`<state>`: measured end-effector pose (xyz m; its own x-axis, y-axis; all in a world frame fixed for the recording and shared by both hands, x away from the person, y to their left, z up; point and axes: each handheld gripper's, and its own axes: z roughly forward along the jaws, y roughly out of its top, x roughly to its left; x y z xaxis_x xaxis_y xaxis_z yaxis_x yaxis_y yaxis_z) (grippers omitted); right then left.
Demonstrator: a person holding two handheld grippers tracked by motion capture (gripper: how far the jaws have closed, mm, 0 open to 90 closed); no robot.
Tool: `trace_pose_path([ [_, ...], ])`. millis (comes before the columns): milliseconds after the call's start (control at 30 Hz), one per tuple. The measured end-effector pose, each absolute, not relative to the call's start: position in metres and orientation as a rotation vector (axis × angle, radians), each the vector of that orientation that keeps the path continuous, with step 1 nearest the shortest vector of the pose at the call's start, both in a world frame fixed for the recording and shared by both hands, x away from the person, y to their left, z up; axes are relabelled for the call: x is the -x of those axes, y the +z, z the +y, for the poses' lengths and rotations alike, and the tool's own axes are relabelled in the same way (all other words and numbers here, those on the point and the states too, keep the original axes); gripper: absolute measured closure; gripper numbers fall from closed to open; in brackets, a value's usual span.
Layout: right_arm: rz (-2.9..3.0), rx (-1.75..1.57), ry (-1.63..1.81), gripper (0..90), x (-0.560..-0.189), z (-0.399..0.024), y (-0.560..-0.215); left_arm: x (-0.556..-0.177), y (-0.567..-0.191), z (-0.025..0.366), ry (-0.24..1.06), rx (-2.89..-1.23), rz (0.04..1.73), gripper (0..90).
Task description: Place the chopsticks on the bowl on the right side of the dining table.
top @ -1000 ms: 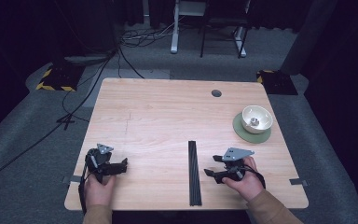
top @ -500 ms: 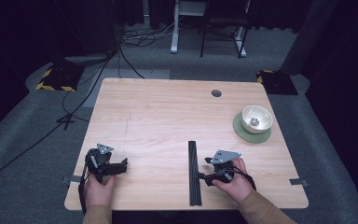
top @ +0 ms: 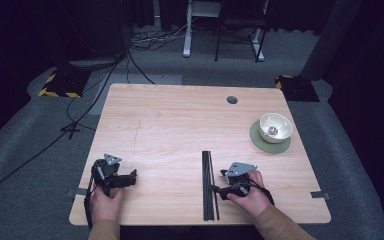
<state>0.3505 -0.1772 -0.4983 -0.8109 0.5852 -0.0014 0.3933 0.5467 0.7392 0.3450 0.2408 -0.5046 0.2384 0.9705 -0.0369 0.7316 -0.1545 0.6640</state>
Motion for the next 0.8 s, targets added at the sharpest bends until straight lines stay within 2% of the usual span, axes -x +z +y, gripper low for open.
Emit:
trace_pose_path([
  [233, 2.522, -0.865, 1.081, 36.4, -0.355, -0.19, -0.497, -0.345, -0.505, 0.241, 0.551, -1.951, 1.552, 2.2],
  [400, 2.518, -0.876, 1.061, 44.4, -0.357, -0.2, -0.496, -0.345, -0.505, 0.241, 0.549, -1.951, 1.551, 2.3],
  [600, 2.505, -0.901, 1.046, 45.8, -0.36, -0.207, -0.496, -0.345, -0.505, 0.241, 0.55, -1.953, 1.551, 2.2],
  [800, 2.503, -0.943, 1.034, 59.1, -0.363, -0.214, -0.494, -0.345, -0.505, 0.241, 0.551, -1.953, 1.551, 2.2],
])
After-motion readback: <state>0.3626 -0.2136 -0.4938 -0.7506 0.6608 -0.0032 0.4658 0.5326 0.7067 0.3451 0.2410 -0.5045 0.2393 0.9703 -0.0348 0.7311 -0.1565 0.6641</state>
